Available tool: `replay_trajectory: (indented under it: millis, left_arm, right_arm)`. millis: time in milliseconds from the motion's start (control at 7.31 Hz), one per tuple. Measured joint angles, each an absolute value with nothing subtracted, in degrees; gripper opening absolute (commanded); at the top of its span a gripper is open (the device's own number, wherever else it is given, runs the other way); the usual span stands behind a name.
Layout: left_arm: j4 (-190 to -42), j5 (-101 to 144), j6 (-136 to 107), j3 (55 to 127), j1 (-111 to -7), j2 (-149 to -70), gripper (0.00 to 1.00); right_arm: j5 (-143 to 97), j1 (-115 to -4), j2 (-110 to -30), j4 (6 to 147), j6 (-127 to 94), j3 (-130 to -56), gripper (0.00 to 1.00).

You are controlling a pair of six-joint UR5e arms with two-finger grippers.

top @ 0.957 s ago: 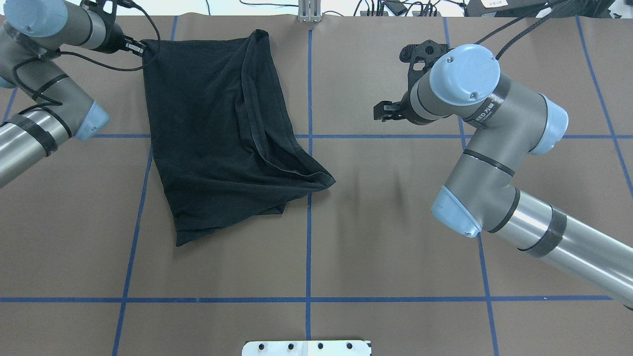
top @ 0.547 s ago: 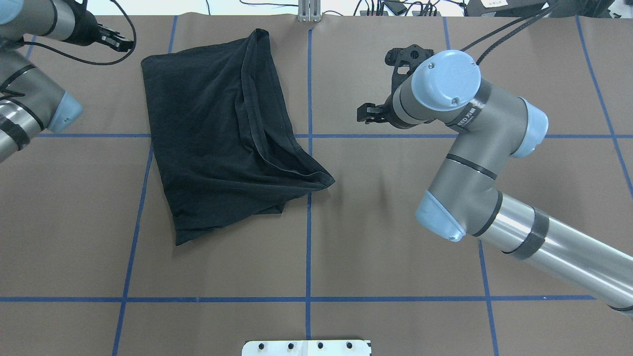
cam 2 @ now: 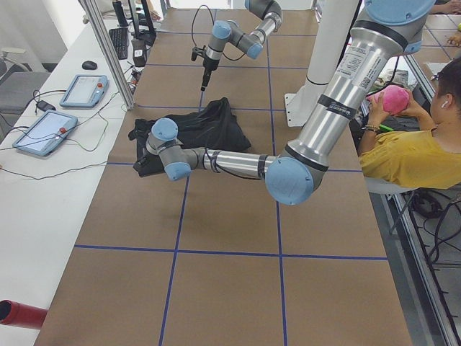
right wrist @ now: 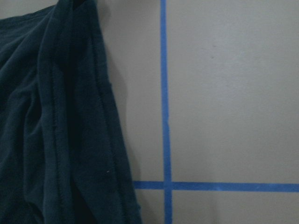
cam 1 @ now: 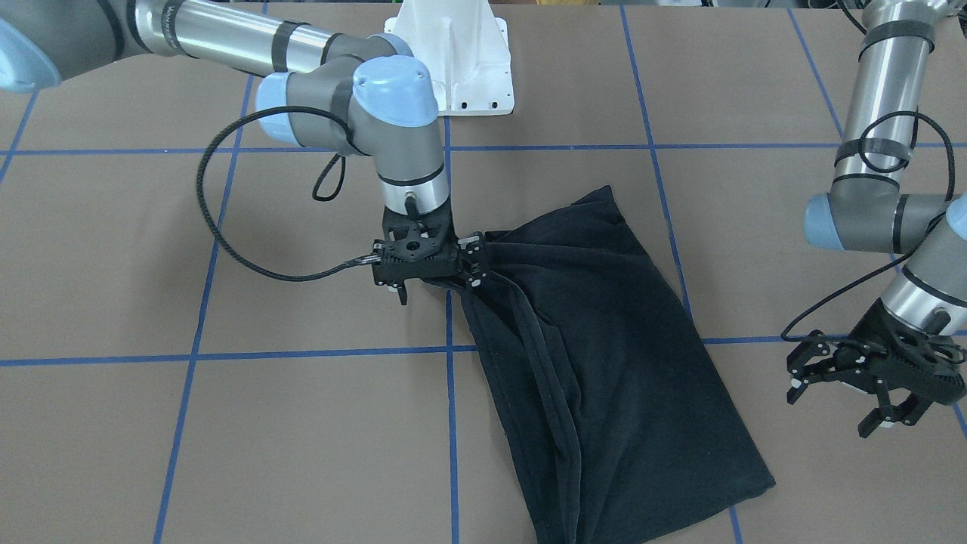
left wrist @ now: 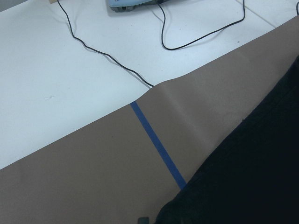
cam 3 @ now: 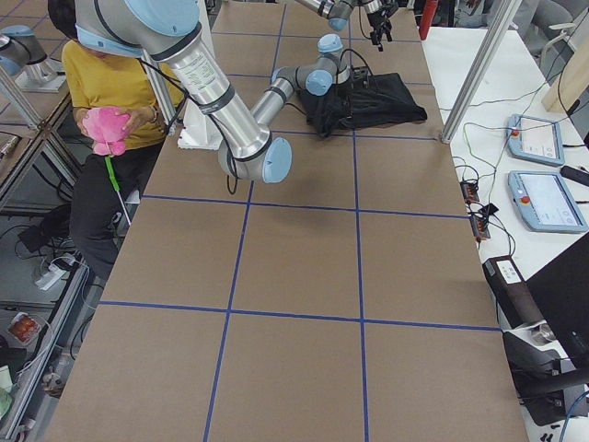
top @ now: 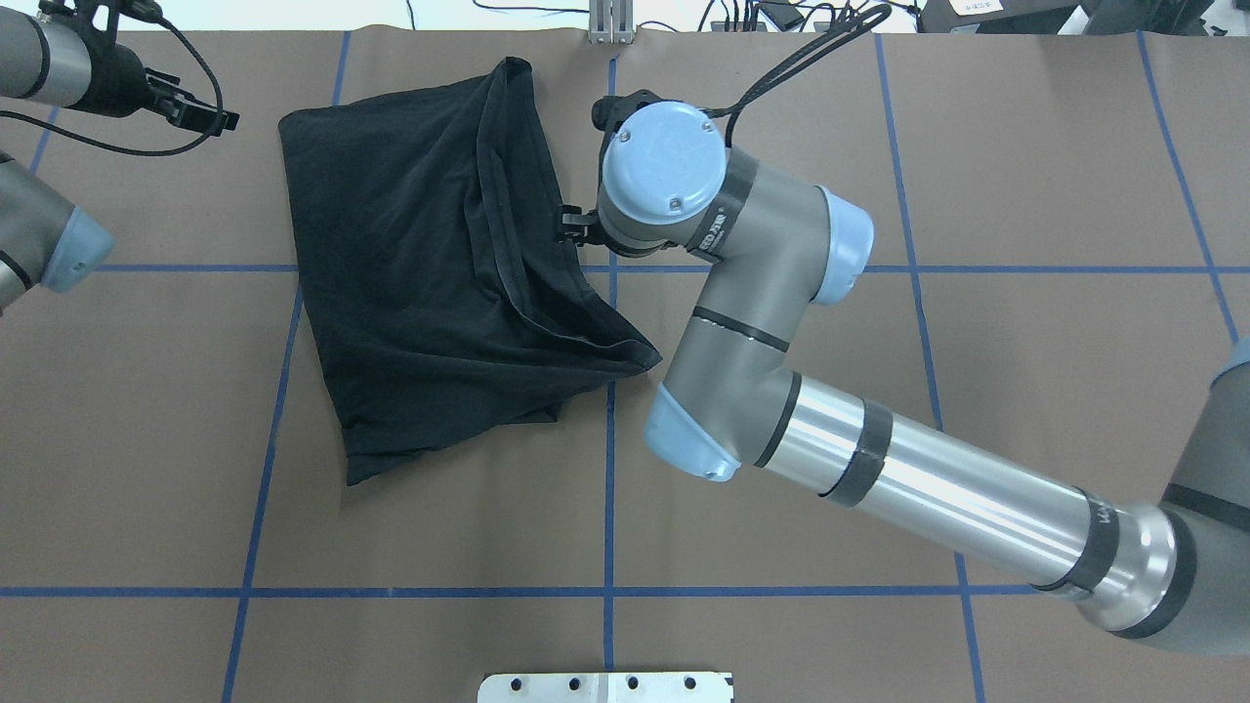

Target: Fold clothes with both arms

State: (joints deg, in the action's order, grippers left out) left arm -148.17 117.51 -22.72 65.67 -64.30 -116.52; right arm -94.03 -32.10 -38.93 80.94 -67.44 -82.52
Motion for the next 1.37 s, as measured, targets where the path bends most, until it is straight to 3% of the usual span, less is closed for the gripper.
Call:
replay_trajectory:
  millis: [410, 547, 821, 1231, 1368]
  left_arm:
    - [-148.18, 117.59, -26.14, 67.39, -63.96, -115.15, 1.00]
    - [-148.18, 117.60, -26.35, 67.43, -63.93, -115.01, 1.00]
    - [-148.18, 117.60, -26.44, 67.43, -63.90, -114.77, 1.00]
    - [-148.18, 117.60, -26.45, 67.41, -63.90, -114.70, 1.00]
    - [-148.18, 117.60, -26.46, 67.41, -63.90, -114.70, 1.00]
  right_arm:
    - [-84.59, -26.00, -37.09, 80.82, -48.43, -80.98, 0.97]
    - [-81.66, -24.73, -37.01, 80.61, -41.15, -80.77, 0.87]
    - [-79.25, -23.73, -36.91, 80.53, -29.23, -80.14, 0.87]
    - [-79.25, -22.88, -36.23, 80.52, -25.62, -76.57, 0.85]
    - [-79.32, -22.48, -35.42, 80.51, -25.64, -75.30, 0.76]
